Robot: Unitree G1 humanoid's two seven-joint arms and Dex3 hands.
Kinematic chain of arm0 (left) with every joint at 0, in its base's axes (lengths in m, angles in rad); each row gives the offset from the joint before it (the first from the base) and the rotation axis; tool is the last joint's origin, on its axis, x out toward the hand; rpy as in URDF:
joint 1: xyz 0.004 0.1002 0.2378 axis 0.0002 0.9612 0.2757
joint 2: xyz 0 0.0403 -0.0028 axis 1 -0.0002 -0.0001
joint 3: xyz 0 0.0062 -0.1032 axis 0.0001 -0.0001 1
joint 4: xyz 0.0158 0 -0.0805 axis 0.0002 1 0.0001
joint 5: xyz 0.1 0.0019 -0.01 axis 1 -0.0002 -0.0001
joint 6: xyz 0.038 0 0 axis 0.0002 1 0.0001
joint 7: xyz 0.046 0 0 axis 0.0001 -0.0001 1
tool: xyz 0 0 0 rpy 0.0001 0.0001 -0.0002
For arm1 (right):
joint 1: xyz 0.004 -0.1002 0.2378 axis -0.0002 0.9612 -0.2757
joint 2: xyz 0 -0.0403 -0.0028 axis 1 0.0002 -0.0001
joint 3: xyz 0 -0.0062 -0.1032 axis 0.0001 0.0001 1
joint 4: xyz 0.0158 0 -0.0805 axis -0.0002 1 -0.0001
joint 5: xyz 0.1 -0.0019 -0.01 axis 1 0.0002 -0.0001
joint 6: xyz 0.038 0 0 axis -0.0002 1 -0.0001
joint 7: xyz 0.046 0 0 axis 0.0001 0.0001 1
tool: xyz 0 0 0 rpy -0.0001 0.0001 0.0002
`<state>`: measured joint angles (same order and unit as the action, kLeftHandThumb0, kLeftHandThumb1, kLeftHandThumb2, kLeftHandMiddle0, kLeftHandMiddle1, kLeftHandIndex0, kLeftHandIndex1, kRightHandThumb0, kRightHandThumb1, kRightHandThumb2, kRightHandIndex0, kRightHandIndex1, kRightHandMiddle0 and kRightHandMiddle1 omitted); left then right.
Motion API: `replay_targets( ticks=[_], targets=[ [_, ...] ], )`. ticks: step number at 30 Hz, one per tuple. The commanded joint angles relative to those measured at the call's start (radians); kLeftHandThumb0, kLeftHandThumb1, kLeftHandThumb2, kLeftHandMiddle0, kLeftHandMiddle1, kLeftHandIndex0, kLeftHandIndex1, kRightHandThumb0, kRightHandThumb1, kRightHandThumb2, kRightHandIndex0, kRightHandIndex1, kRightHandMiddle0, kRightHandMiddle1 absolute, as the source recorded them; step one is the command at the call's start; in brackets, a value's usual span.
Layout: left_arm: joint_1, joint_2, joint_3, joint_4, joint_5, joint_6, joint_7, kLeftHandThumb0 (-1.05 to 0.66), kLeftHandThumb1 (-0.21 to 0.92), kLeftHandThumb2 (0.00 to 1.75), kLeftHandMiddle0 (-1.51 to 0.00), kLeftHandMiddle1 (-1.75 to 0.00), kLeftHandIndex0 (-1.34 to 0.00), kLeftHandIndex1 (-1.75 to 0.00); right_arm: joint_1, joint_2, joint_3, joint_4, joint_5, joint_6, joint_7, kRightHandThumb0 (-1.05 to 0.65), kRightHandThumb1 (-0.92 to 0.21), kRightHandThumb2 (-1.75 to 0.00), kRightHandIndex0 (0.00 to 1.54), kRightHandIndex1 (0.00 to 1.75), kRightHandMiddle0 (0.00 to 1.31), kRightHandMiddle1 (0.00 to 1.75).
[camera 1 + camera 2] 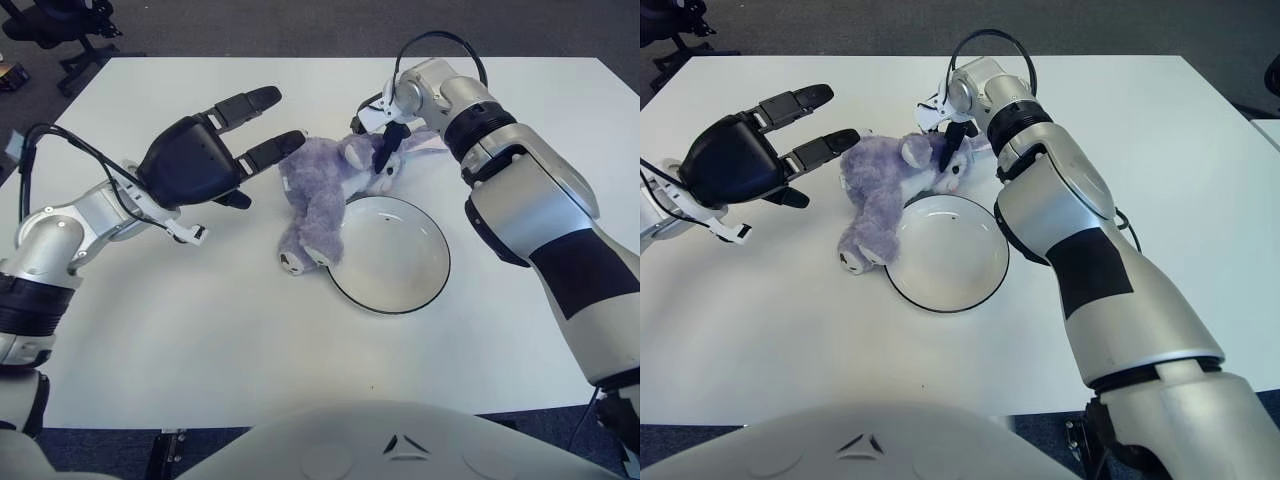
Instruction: Put the doll into the plate.
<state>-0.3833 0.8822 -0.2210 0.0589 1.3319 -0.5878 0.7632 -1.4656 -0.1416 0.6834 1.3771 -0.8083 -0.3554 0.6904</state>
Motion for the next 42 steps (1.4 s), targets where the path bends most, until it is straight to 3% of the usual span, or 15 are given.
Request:
replay_targets(
  ticks=[1, 8, 13, 25, 42],
  targets=[
    [-0.066, -0.050, -0.084, 0.116, 0.093, 0.060, 0.184, -0.34, 0.92, 0.11, -0.28, -0.01, -0.38, -0.06, 0.033, 0.012, 0.011, 0.011, -0.009, -0.017, 0.007, -0.48, -0.92, -0.21, 0.53, 1.75, 0.28, 0.70],
    [-0.140, -0.078, -0.179, 0.248, 0.151, 0.121, 0.371, -0.40, 0.92, 0.10, -0.31, -0.02, -0.39, -0.06, 0.031, 0.010, 0.010, 0.011, -0.008, -0.020, 0.007, -0.48, -0.92, -0.23, 0.53, 1.75, 0.27, 0.73],
    [-0.166, -0.084, -0.219, 0.268, 0.146, 0.146, 0.404, -0.45, 0.92, 0.10, -0.33, -0.02, -0.40, -0.06, 0.031, 0.008, 0.009, 0.011, -0.008, -0.021, 0.006, -0.49, -0.92, -0.24, 0.53, 1.75, 0.25, 0.78],
    [-0.176, -0.132, -0.276, 0.292, 0.119, 0.206, 0.457, -0.50, 0.92, 0.09, -0.35, -0.02, -0.41, -0.06, 0.030, 0.001, 0.018, 0.010, -0.015, -0.048, -0.005, -0.50, -0.92, -0.26, 0.52, 1.75, 0.22, 1.09],
    [-0.303, -0.229, -0.404, 0.534, 0.096, 0.154, 0.662, -0.52, 0.92, 0.06, -0.34, 0.00, -0.40, -0.04, 0.028, -0.003, 0.016, 0.010, -0.007, -0.048, -0.001, -0.50, -0.92, -0.29, 0.53, 1.75, 0.22, 1.22]
  ],
)
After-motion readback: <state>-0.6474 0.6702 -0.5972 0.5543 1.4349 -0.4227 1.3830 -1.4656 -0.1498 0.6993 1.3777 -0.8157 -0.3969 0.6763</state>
